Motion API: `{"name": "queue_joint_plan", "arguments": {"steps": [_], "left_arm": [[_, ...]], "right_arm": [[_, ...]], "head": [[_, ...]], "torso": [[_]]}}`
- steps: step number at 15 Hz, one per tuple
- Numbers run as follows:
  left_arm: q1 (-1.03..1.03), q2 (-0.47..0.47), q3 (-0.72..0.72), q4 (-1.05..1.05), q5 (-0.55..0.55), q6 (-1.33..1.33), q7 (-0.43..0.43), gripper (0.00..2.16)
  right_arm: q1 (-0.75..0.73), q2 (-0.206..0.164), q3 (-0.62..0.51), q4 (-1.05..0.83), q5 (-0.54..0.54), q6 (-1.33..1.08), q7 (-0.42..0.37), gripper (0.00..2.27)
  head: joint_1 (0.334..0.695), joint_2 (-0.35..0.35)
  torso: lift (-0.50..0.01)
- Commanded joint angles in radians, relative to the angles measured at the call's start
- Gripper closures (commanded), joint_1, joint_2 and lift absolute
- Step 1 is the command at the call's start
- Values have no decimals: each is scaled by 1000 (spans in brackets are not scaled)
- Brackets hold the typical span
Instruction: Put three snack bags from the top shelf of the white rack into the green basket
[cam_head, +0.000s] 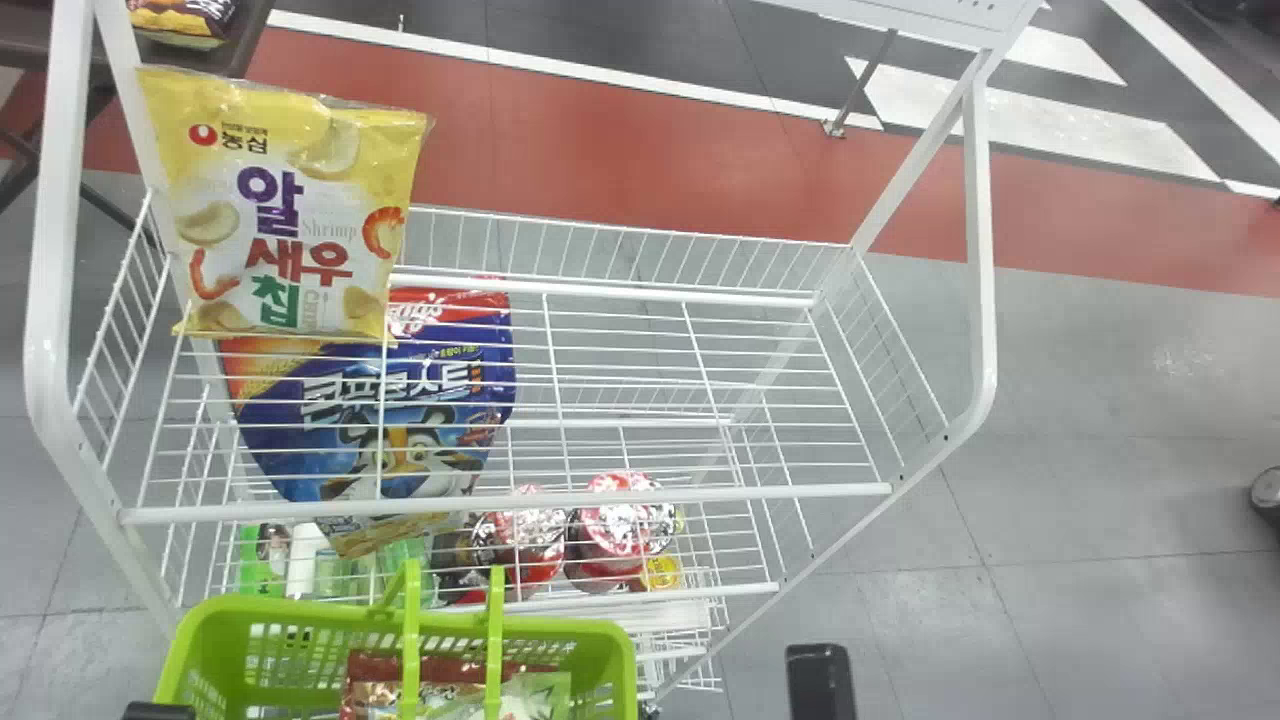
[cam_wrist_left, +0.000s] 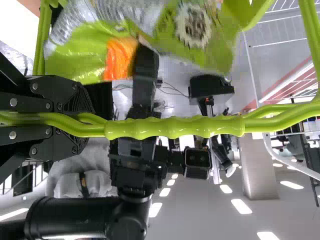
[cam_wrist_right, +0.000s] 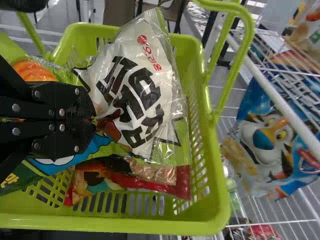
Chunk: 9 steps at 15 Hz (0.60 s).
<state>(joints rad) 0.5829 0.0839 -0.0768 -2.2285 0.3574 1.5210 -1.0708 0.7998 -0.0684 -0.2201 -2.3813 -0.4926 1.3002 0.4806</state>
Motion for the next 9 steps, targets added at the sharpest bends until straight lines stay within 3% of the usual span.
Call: {"name": "queue_joint_plan", "arguments": {"steps": [1,2,4,6,9], "left_arm": [[0,2,-1,-2,0,0,-1,2152],[2,4,-1,-2,0,0,-1,2152],[2,4,-1,0,-1,-3,-3,2152],[2,0,-1,0,-1,-3,0,2152],[2,4,-1,-2,-1,0,-1,2152]], "right_arm": [[-13,-4,38,22,65,-61,-40,2121],[-14,-5,38,25,80,-77,-56,2108],[-11,-7,38,25,85,-89,-57,1673],[4,-7,33,2,68,-95,-46,36],[19,-7,-4,-52,25,-89,-40,33]], "head": [[695,-350],[695,-350],[695,-350],[695,-350],[695,-350]], "torso": [[0],[0],[0],[0],[0]]}}
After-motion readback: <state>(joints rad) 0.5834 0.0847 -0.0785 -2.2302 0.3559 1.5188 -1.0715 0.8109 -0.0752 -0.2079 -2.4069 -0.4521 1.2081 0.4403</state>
